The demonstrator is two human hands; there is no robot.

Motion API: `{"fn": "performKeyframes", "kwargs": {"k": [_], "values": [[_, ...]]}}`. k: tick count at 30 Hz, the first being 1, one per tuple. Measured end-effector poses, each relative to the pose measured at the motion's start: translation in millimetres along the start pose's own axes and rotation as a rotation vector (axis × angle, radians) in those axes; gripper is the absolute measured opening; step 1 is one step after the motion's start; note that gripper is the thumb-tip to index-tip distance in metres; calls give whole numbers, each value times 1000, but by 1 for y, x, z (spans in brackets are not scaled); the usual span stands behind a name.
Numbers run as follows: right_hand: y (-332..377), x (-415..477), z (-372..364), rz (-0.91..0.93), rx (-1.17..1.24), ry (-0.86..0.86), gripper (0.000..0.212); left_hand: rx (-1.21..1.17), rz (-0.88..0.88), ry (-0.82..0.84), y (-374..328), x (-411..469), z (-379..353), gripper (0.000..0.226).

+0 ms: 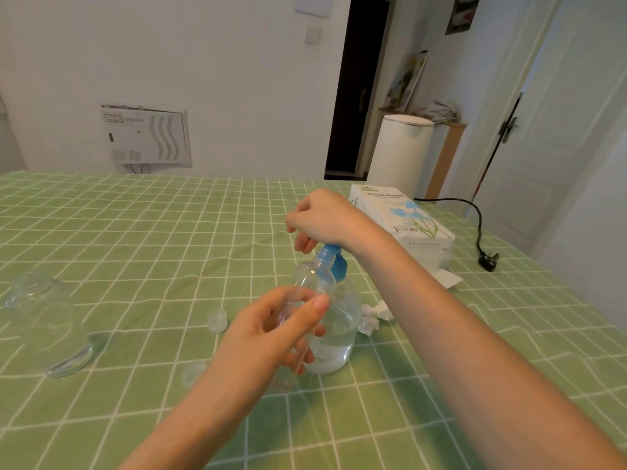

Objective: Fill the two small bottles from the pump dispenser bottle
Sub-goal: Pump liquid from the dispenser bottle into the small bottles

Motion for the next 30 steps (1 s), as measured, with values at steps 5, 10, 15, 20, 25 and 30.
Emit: {"fn": "performKeyframes", "kwargs": {"k": [5,10,15,20,25,30], "values": [[11,1,12,44,-31,-55,35,-5,-29,-4,-7,1,0,46],[4,1,1,-5,-57,35,39,6,-22,-4,-6,-1,-1,43],[-5,-1,-11,-42,-54,72,43,11,-2,-3,-1,-3,0,38],[-4,-1,-8,-29,-59,49,44,19,-2,-5,1,-2,1,37],[3,2,2,-10,-94,53,37,29,-43,-3,-7,1,-1,39],[5,2,-1,6,-105,78,36,29,-45,1,-7,1,-1,39]]}}
Point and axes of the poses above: each hand's wrist, its own x-axis towards the middle knuckle, its own z-axis out of the back of the hand, y = z × x, the point moved 9 cm from there along x, towards the middle knuckle, and after that the axes turned 2 degrees about z, right-handed, at the moved point
